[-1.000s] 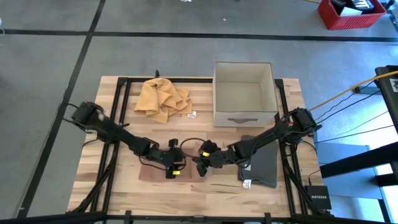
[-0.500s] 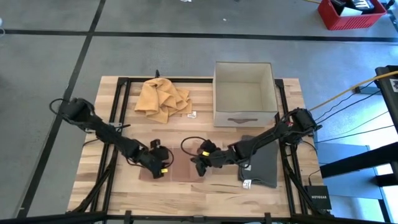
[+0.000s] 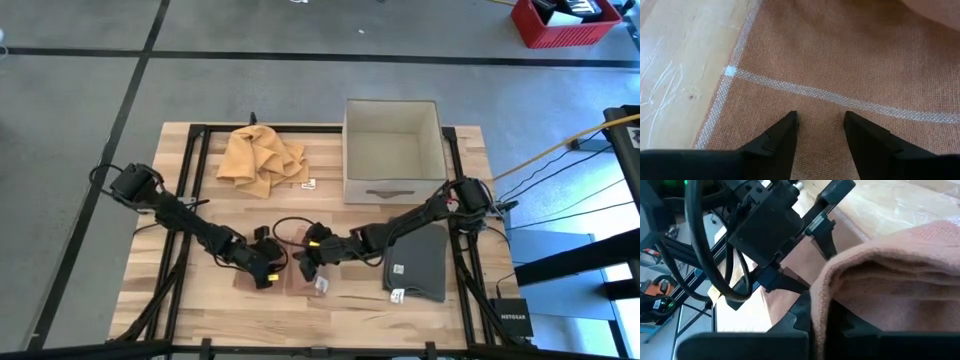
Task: Fold towel
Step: Fold the light orange towel
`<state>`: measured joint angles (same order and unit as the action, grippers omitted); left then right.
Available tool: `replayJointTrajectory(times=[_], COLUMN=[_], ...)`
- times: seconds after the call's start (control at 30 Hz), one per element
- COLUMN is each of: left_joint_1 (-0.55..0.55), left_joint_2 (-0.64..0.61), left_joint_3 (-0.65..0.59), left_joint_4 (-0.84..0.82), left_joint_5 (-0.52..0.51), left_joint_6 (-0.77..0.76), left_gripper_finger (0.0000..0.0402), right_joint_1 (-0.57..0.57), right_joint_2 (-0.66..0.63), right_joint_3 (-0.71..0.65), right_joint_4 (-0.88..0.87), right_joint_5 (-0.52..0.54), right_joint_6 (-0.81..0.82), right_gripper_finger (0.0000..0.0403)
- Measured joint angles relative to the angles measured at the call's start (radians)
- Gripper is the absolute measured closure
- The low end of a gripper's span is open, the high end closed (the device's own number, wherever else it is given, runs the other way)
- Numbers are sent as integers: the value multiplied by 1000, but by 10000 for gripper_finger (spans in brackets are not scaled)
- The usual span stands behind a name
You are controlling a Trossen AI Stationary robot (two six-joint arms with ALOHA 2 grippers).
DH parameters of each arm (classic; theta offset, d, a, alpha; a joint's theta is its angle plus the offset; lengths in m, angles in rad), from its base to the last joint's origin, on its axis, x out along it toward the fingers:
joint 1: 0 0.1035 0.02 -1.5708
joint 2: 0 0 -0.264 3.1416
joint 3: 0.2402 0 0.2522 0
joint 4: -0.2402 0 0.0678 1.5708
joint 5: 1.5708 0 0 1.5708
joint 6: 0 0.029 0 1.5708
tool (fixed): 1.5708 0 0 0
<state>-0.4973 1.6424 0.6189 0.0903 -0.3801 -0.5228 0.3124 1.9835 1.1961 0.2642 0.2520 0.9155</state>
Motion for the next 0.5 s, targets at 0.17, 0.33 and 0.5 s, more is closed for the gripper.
replayJointTrajectory(times=[0.17,0.33,0.5], left_joint_1=[7,9,8], left_joint_2=[0,0,-33], left_joint_3=[0,0,53], left_joint_4=[2,5,-107], left_joint_5=[4,5,20], left_joint_6=[5,14,26], left_gripper_finger=[245,245,245], right_joint_1=[-5,-13,-12], right_joint_2=[0,28,65], right_joint_3=[0,0,0], right_joint_4=[32,123,180], right_joint_5=[-3,-12,-42], right_joint_6=[4,47,64], right_gripper_finger=[382,382,382])
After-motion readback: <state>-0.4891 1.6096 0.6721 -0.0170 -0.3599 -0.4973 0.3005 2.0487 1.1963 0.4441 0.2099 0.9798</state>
